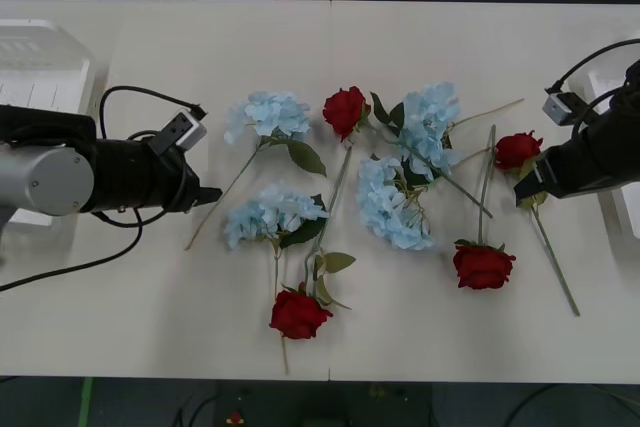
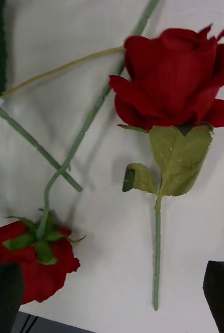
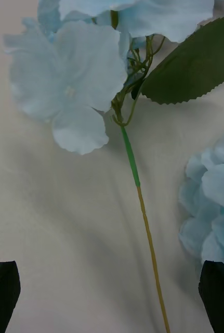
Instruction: Put the red flowers into the right box and the blue flowers into the left box
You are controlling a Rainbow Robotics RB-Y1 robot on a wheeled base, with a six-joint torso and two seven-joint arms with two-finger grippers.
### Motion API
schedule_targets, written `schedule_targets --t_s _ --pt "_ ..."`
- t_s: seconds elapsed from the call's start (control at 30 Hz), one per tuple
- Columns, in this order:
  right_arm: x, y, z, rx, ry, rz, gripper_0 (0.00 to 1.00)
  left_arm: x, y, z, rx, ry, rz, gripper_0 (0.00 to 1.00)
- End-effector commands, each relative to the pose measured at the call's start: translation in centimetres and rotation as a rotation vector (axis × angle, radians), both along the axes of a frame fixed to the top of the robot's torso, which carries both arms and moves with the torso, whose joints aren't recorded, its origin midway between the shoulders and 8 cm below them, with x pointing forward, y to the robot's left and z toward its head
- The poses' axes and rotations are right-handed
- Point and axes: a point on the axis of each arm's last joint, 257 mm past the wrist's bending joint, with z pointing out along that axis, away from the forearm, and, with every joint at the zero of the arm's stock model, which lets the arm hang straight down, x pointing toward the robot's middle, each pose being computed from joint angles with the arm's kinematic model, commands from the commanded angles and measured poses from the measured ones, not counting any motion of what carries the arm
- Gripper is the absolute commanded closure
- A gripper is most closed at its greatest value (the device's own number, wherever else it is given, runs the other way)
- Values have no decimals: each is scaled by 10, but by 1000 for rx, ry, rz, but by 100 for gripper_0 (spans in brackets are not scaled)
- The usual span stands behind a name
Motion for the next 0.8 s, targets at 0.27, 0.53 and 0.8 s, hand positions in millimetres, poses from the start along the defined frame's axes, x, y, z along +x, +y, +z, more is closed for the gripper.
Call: schedule_targets --t_s 0.27,0.53,0.8 --pt "12 -10 -34 -60 14 15 0 16 -44 -12 -113 55 184 0" --pt "19 -12 -59 -70 41 -8 0 30 -63 -25 -95 74 208 0" --pt "31 -7 -67 -123 4 9 0 53 -76 -24 -105 50 213 0"
